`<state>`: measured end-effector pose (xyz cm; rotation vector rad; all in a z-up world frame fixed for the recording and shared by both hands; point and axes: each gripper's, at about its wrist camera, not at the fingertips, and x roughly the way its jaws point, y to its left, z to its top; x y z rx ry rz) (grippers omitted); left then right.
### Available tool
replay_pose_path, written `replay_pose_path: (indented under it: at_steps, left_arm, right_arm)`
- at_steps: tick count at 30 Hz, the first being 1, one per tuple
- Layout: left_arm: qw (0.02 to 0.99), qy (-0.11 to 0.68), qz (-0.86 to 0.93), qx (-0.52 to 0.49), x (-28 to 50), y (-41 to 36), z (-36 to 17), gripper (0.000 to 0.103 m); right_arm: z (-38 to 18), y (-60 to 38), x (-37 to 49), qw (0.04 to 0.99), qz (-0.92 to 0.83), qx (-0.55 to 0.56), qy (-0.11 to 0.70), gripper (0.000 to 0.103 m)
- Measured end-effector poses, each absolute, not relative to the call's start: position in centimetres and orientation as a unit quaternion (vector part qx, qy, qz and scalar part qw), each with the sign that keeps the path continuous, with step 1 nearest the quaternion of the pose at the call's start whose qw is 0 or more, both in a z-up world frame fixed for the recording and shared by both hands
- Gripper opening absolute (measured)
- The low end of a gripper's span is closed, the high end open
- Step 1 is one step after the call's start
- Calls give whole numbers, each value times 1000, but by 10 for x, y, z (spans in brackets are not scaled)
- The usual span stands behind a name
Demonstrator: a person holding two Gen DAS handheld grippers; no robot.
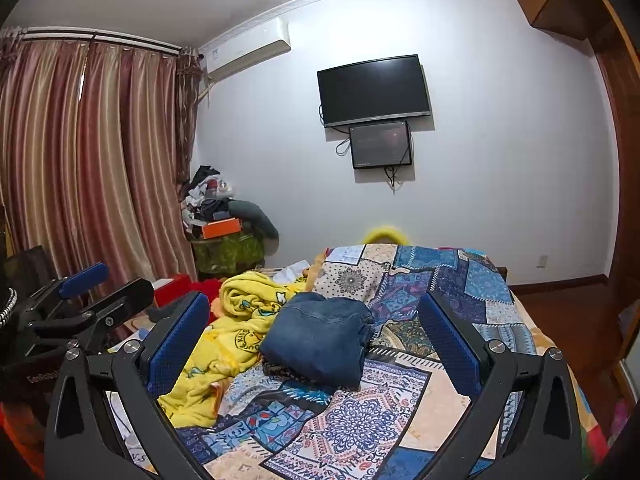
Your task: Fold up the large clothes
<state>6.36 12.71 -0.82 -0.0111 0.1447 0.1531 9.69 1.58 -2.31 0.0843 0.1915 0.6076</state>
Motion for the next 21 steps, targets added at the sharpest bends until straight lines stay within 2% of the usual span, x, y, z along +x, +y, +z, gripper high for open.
replay_pose_path:
  at_steps: [21]
  left_arm:
    - [994,76,74,-16,69,134,-10,102]
  right_arm:
    - [-23,13,102,951,291,40,97,103]
